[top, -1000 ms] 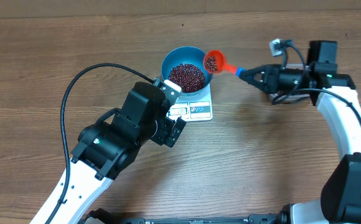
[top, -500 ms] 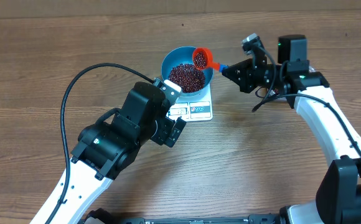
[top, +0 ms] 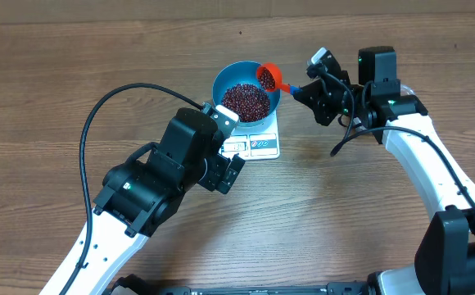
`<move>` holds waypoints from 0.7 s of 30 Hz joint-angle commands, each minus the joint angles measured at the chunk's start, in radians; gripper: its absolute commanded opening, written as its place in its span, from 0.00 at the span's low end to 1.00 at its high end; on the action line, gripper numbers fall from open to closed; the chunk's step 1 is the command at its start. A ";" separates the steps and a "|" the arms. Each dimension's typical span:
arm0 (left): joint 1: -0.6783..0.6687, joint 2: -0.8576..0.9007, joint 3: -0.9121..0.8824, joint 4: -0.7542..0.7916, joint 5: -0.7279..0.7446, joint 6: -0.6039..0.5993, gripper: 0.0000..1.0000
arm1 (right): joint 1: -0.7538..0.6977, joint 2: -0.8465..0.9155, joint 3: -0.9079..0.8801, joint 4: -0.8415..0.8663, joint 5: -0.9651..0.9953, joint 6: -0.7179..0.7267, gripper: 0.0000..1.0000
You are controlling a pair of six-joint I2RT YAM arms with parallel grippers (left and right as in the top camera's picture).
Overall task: Scoop item into bowl and weigh 150g on scale
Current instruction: 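Tilt the scoop slowly to trickle beans into the teal bowl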
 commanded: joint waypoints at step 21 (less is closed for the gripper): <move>0.004 0.005 -0.003 0.002 0.013 0.015 1.00 | 0.000 0.001 0.018 -0.023 -0.059 -0.209 0.04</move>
